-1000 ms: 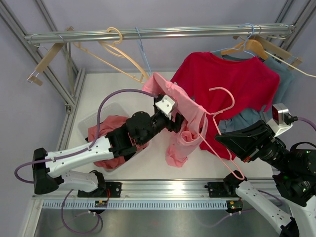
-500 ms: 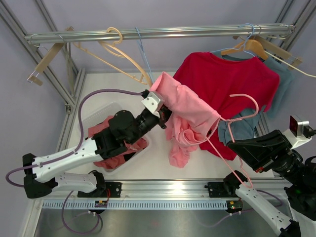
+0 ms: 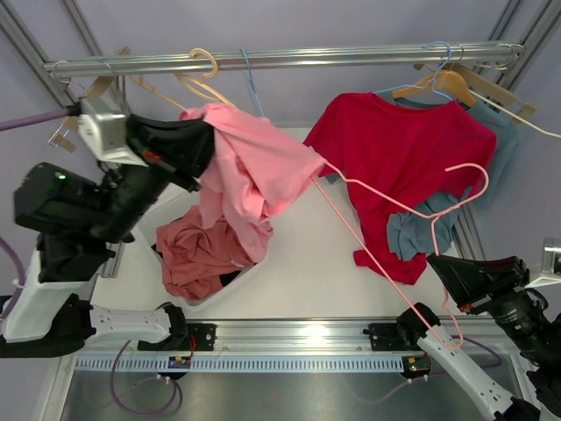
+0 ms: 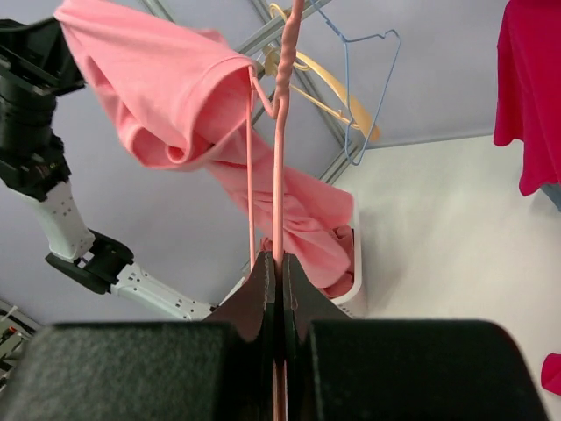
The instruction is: Remove the t-shirt from the hanger
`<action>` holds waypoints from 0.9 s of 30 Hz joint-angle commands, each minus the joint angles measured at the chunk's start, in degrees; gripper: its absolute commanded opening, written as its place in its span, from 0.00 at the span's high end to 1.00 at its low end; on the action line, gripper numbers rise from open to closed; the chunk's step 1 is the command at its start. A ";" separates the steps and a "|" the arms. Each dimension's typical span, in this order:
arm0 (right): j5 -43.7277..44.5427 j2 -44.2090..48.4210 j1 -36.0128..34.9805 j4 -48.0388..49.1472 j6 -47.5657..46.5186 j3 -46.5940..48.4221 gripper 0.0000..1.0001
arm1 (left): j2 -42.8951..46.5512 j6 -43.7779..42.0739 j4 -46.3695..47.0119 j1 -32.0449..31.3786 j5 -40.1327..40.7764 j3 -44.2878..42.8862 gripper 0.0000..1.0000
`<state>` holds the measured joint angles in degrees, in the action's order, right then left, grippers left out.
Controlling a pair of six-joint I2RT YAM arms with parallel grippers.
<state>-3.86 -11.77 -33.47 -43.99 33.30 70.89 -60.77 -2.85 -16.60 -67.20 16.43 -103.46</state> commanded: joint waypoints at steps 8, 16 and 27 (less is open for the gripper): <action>-3.52 -4.84 -0.01 3.64 -4.73 -1.72 1.00 | 8.20 -8.48 -7.05 -0.04 17.14 1.02 1.00; -9.14 -9.93 -0.01 6.99 -4.64 -2.43 1.00 | 18.66 -11.29 8.50 -0.04 22.67 26.45 1.00; -10.92 -16.69 -0.10 14.27 -5.34 -5.33 1.00 | 31.49 -3.97 6.20 0.49 43.73 47.90 1.00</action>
<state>-13.23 -25.43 -33.47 -35.24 29.43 66.06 -32.86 -13.26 -10.87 -67.05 47.77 -57.17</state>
